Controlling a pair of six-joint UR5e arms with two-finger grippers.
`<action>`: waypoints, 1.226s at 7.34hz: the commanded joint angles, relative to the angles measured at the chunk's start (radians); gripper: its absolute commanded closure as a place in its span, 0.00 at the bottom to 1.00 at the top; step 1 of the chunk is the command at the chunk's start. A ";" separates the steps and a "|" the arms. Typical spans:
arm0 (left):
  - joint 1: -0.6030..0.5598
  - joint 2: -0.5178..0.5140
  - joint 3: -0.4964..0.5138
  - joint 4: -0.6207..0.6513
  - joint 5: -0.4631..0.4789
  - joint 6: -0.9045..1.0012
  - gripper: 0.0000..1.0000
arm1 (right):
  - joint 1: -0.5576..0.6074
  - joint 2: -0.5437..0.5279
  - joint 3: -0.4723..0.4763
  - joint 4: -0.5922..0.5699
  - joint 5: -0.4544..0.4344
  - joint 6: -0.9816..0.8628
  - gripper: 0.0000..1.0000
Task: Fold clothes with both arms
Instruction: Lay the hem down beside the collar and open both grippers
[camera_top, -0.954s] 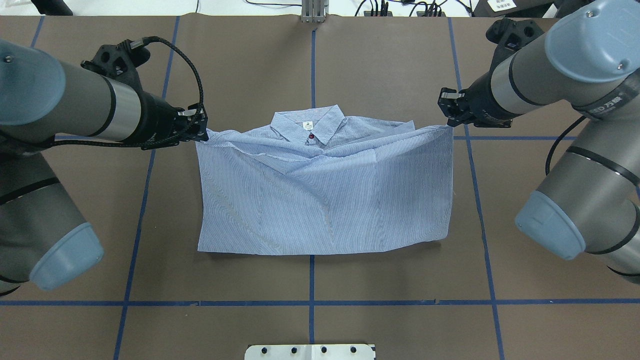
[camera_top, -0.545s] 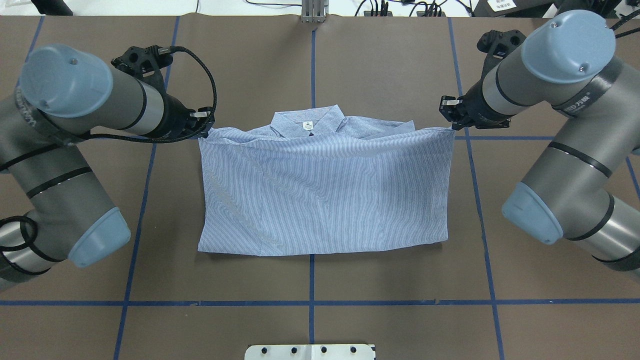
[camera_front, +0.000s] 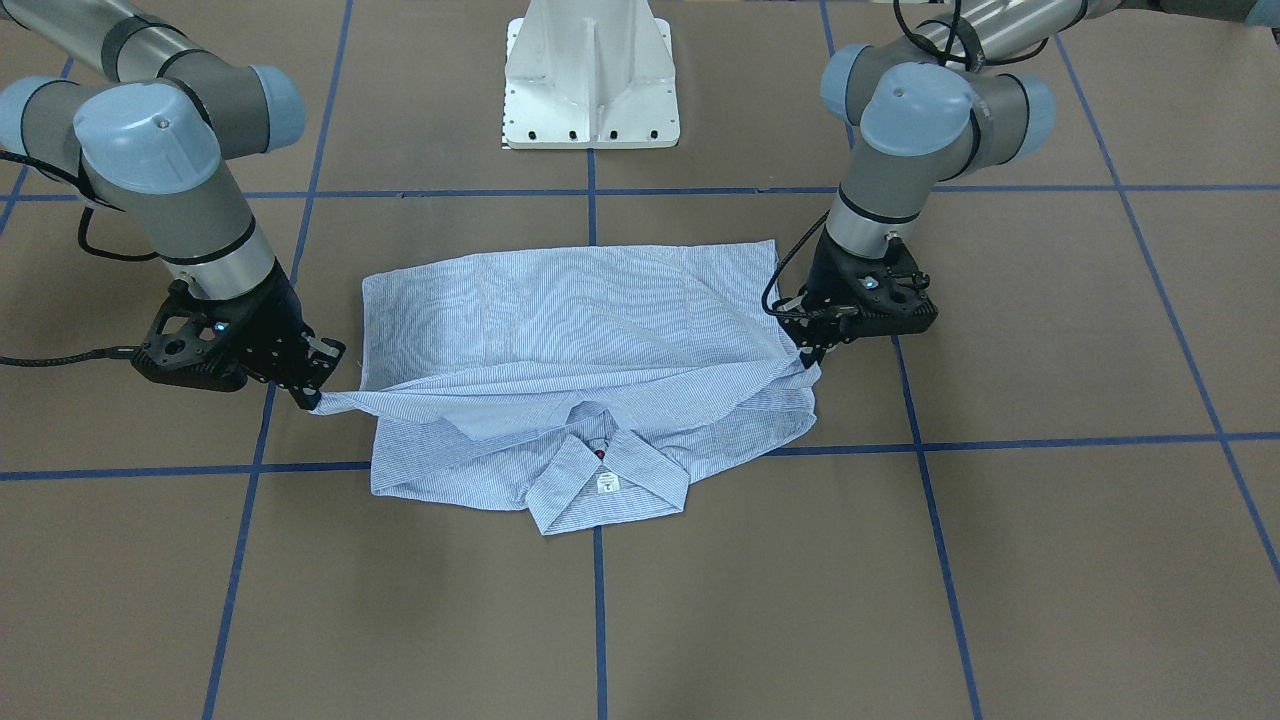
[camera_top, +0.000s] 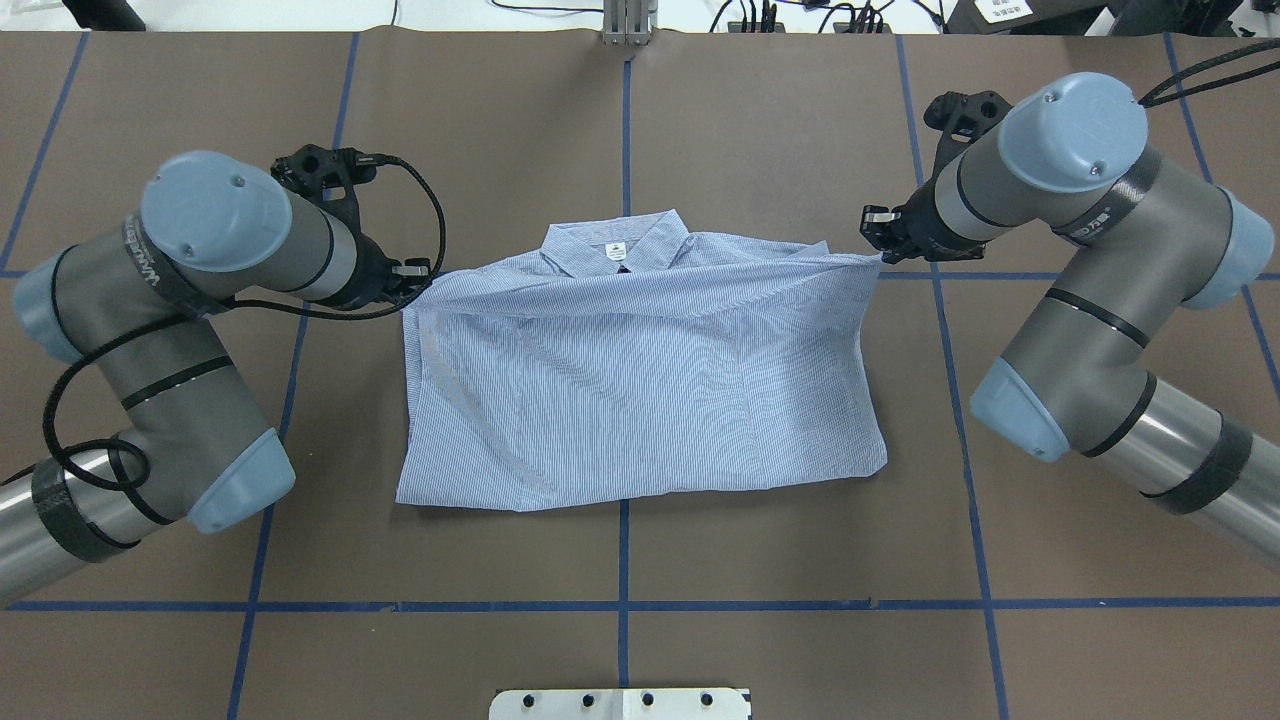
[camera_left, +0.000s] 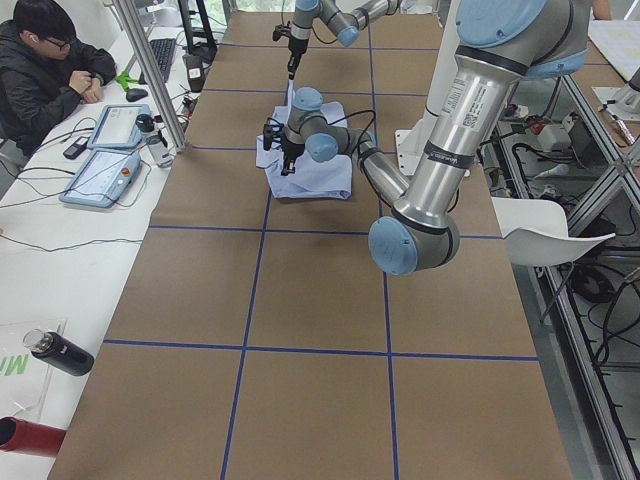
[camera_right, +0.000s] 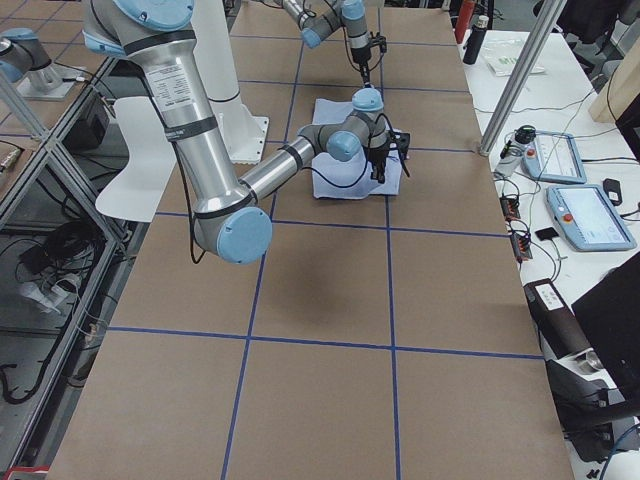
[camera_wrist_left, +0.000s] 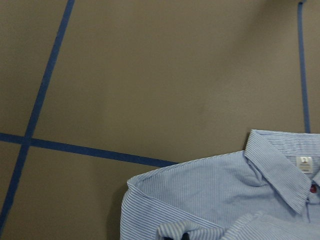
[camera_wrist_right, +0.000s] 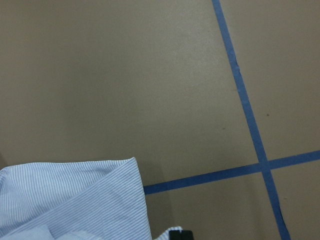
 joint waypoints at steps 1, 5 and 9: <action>0.020 -0.009 0.016 -0.017 -0.001 0.003 1.00 | -0.009 0.017 -0.019 0.013 0.000 -0.003 1.00; 0.014 -0.014 0.013 -0.018 -0.010 0.003 1.00 | -0.007 0.052 -0.033 0.010 0.000 -0.003 1.00; -0.044 -0.012 0.015 -0.006 -0.012 0.098 1.00 | 0.013 0.095 -0.074 0.008 0.003 -0.006 1.00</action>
